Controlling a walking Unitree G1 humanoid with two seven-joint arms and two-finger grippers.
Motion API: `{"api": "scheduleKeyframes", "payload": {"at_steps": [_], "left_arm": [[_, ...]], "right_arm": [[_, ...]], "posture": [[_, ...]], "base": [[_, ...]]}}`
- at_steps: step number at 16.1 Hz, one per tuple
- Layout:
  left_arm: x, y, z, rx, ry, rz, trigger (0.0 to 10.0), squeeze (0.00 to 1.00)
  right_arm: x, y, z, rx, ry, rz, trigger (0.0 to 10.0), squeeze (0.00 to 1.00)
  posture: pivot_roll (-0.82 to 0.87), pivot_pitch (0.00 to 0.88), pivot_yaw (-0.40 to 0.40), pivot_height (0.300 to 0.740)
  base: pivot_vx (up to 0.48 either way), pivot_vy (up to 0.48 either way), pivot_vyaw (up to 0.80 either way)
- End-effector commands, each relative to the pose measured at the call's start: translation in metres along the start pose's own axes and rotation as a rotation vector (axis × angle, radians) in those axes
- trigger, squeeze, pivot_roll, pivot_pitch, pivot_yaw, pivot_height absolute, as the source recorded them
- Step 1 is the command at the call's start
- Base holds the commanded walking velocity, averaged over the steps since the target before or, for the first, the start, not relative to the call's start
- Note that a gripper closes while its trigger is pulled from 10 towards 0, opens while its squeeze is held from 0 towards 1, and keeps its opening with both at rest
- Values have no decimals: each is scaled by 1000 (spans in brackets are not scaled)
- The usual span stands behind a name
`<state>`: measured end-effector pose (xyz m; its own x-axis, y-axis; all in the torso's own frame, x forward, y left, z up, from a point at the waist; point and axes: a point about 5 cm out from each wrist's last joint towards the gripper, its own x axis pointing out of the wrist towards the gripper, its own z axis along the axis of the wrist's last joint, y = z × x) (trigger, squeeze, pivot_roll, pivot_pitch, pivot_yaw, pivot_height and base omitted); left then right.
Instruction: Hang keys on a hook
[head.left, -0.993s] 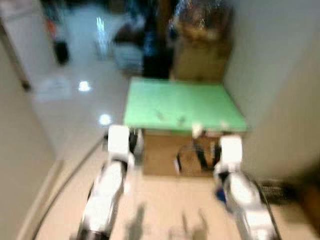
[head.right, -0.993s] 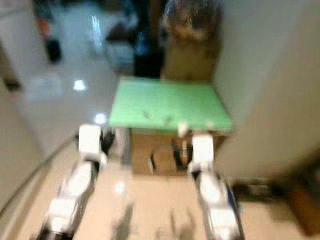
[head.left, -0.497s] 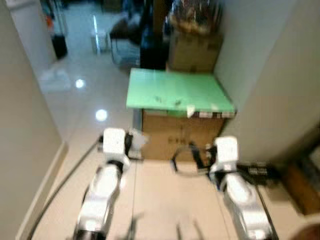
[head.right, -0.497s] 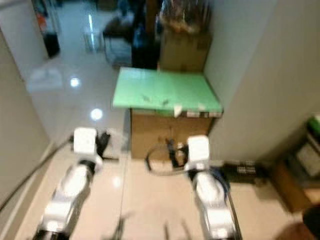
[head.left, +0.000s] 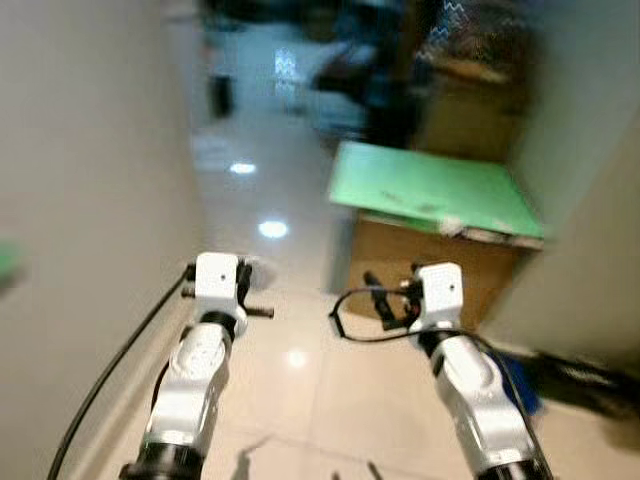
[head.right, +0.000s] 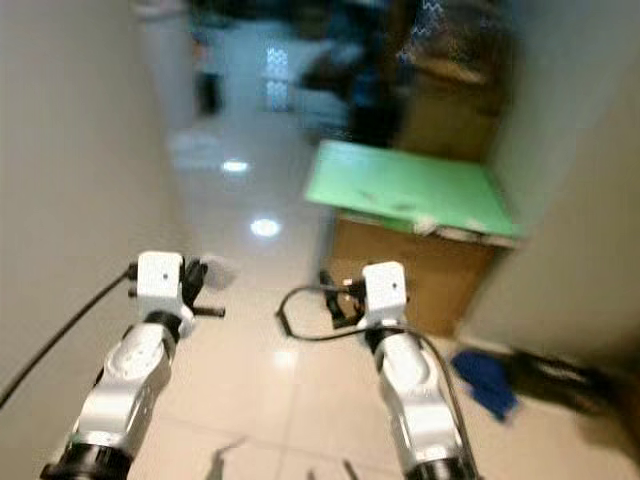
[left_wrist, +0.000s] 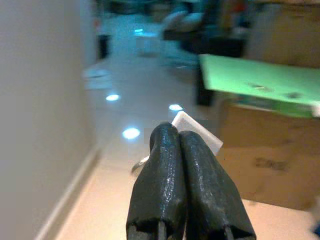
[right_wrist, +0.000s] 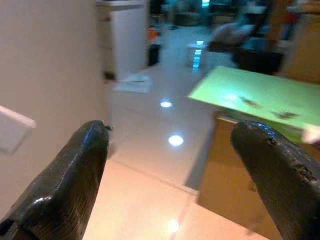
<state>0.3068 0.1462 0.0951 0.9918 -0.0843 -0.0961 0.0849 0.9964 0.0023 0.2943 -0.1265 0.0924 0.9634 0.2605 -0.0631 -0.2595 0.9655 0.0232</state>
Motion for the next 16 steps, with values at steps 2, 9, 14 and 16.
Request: {"api": "scheduleKeyframes", "payload": {"at_steps": [2,9,14,16], "left_arm": [[3,1,-2,15,19,22,10000,0],[-2,-2,-12,71,47,74,10000,0],[1,3,-11,60,56,133,10000,0],[0,10,-11,52,58,152,10000,0]], "right_arm": [[1,-7,3,-2,-11,-10,10000,1000],[-3,-6,-4,-28,6,10,10000,1000],[0,-4,-4,-39,13,41,10000,1000],[1,1,-4,-29,16,66,10000,1000]], "posture": [[-56,0,-31,736],[-53,0,-31,736],[-41,0,-38,736],[-37,0,-42,736]], "base": [[0,0,606],[0,-333,572],[0,-477,552],[0,0,538]]}}
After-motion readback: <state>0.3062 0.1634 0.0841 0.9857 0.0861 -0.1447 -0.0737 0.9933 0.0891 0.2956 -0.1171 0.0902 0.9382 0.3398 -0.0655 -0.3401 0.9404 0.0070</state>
